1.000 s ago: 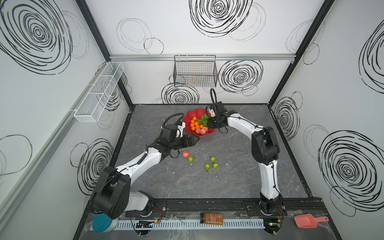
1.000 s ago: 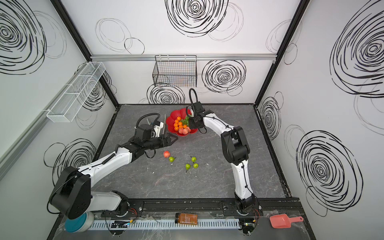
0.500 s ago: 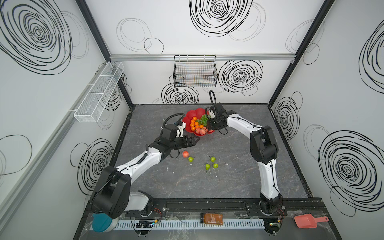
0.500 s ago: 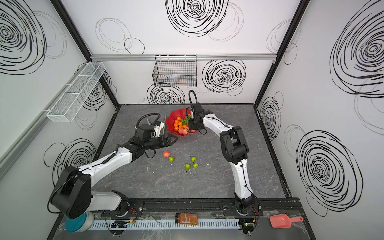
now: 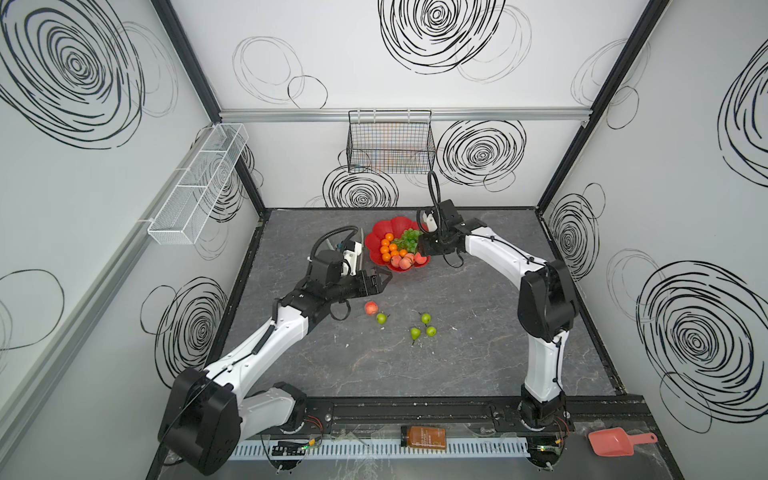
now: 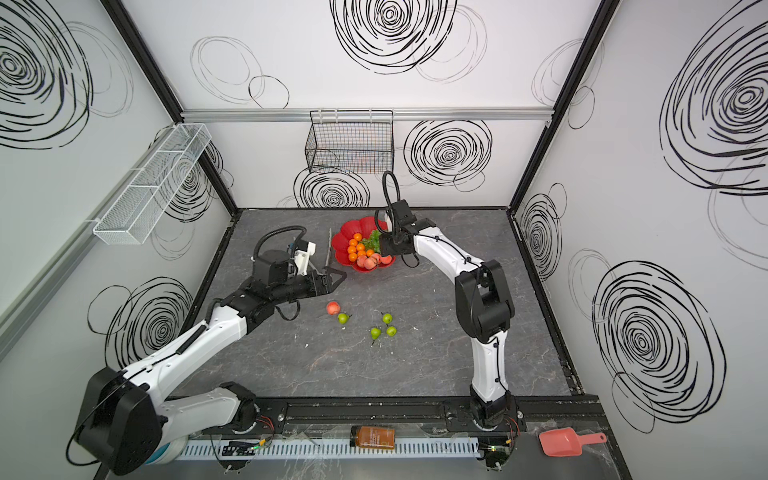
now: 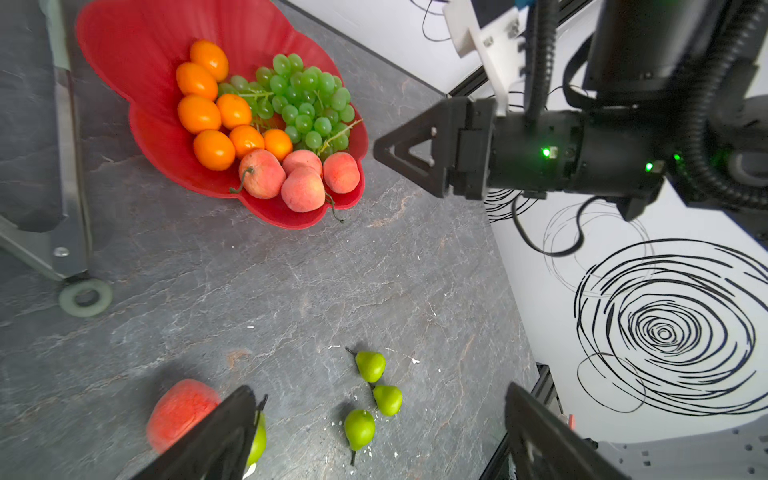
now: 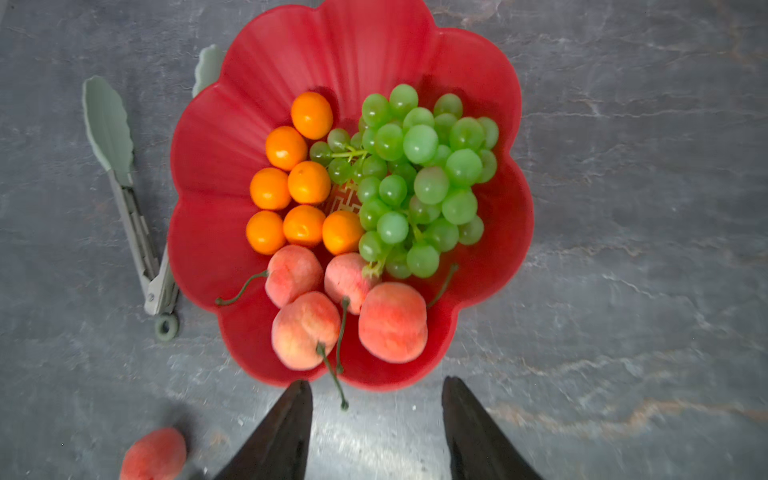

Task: Place and organize the fake fruits in the fruit bowl
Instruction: 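Lower the peach into the bowl and open the right gripper, then move the right gripper down to the last peach beside a pear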

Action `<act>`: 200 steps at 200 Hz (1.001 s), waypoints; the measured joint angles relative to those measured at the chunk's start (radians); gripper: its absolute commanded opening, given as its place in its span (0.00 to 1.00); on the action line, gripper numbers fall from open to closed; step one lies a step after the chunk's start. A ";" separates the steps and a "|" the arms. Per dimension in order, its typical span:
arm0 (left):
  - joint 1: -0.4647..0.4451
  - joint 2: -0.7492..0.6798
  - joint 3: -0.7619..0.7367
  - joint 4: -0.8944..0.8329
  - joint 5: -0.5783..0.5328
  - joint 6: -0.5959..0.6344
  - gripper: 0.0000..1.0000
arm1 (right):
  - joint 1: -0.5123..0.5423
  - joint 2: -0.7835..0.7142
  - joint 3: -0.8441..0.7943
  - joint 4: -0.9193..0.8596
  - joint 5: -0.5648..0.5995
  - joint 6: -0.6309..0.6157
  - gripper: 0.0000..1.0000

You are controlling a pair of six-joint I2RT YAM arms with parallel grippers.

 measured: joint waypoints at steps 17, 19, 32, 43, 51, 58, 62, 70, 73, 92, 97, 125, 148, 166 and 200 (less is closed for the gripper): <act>0.024 -0.068 -0.027 -0.042 -0.011 0.004 0.96 | 0.020 -0.074 -0.067 0.016 0.007 0.011 0.54; 0.026 -0.073 -0.030 -0.045 -0.012 0.005 0.96 | 0.023 -0.082 -0.075 0.018 0.008 0.013 0.55; 0.042 -0.121 -0.053 -0.077 -0.021 0.007 0.96 | 0.048 -0.117 -0.115 0.027 0.018 0.026 0.54; 0.054 -0.163 -0.072 -0.108 -0.031 0.008 0.96 | 0.073 -0.135 -0.146 0.035 0.027 0.034 0.55; 0.061 -0.191 -0.085 -0.128 -0.039 0.008 0.96 | 0.093 -0.142 -0.165 0.039 0.032 0.041 0.54; 0.068 -0.212 -0.093 -0.149 -0.043 0.007 0.96 | 0.113 -0.144 -0.179 0.043 0.034 0.048 0.55; 0.072 -0.225 -0.097 -0.160 -0.045 0.007 0.96 | 0.122 -0.145 -0.186 0.046 0.034 0.051 0.54; 0.082 -0.246 -0.106 -0.176 -0.048 0.007 0.96 | 0.145 -0.145 -0.199 0.050 0.035 0.057 0.54; 0.087 -0.255 -0.109 -0.183 -0.048 0.007 0.96 | 0.154 -0.145 -0.203 0.051 0.035 0.058 0.54; 0.119 -0.300 -0.133 -0.218 -0.047 0.005 0.96 | 0.208 -0.144 -0.216 0.051 0.040 0.070 0.54; 0.128 -0.311 -0.140 -0.226 -0.047 0.004 0.96 | 0.221 -0.143 -0.216 0.053 0.040 0.073 0.54; 0.176 -0.364 -0.175 -0.276 -0.047 -0.004 0.96 | 0.288 -0.122 -0.216 0.075 0.039 0.082 0.54; 0.211 -0.401 -0.196 -0.299 -0.048 -0.014 0.96 | 0.330 -0.077 -0.215 0.087 0.031 0.086 0.54; 0.248 -0.428 -0.213 -0.313 -0.047 -0.025 0.96 | 0.359 -0.030 -0.209 0.085 0.027 0.089 0.54; 0.333 -0.463 -0.237 -0.341 -0.039 -0.040 0.96 | 0.394 0.055 -0.155 0.078 0.016 0.083 0.54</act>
